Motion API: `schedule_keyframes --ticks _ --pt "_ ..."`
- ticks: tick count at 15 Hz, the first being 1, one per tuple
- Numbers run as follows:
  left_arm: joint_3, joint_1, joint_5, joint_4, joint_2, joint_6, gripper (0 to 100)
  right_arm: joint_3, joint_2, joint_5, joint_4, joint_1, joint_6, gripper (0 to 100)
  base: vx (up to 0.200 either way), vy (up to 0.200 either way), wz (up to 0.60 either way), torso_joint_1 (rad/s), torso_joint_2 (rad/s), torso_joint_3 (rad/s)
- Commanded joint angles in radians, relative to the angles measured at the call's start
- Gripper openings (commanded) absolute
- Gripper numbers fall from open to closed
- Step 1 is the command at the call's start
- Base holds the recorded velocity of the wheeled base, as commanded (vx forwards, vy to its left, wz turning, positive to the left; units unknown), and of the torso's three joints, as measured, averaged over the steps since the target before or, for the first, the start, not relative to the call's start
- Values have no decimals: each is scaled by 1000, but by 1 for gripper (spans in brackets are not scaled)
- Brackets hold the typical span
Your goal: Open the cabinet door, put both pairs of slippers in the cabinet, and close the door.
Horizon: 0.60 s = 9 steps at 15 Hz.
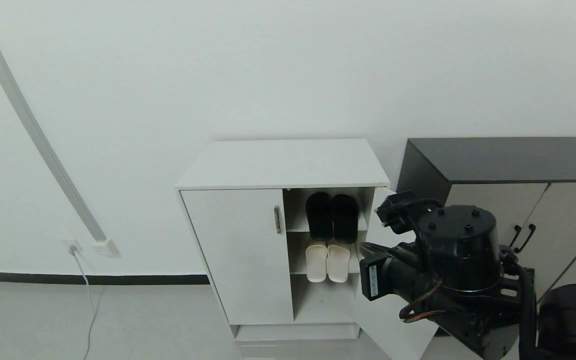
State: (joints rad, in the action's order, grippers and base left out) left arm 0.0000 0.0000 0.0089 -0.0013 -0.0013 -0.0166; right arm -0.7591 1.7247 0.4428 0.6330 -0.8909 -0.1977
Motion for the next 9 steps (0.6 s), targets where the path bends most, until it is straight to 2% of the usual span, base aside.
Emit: schedule_keyframes --ticks 1,3,9 --pt "0 0 0 0 1 0 0 3 3 1 2 4 0 0 0 0 0 271 -613 -339" --pt "0 0 2 0 1 0 0 18 1 -1 25 12 1 0 0 0 0 156 -371 -200" --pt "0 0 2 0 1 0 0 31 4 -3 40 20 12 0 0 0 0 7 -15 -8"
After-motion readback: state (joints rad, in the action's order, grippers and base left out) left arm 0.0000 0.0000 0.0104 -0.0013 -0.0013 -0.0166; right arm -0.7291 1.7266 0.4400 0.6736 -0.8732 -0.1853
